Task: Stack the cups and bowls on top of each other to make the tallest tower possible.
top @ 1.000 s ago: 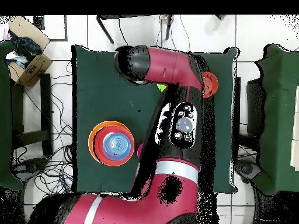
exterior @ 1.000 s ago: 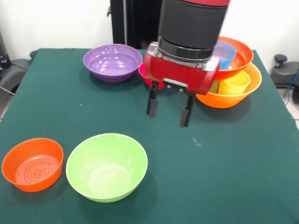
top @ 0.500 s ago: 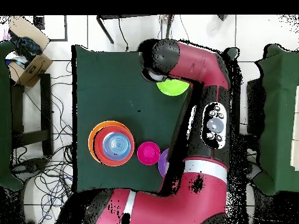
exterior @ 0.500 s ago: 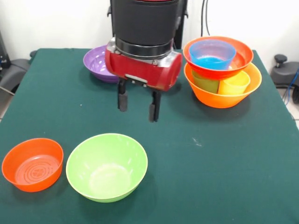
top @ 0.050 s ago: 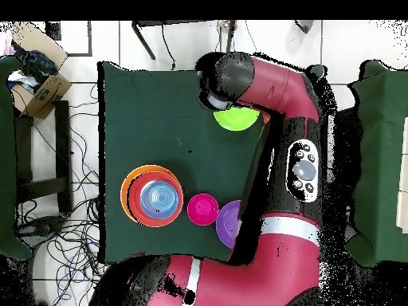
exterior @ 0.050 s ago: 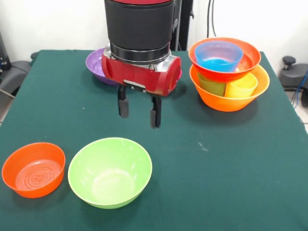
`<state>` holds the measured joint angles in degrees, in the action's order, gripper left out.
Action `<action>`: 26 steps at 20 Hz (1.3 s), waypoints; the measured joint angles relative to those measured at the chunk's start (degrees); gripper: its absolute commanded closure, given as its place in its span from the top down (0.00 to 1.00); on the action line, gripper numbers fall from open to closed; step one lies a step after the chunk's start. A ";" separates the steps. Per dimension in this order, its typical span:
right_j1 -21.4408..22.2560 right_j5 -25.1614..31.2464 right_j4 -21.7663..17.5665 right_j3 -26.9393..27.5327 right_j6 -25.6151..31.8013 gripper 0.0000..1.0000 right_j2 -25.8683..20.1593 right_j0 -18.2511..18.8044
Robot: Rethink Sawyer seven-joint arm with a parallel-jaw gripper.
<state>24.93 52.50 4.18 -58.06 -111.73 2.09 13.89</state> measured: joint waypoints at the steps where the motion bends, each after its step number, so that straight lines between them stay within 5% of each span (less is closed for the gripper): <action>1: -0.01 0.23 0.00 0.00 0.12 1.00 -0.41 0.16; 26: -9.48 3.82 -8.88 10.79 5.30 1.00 -7.53 1.48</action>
<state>15.45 56.31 -4.69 -47.26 -106.44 -5.44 15.37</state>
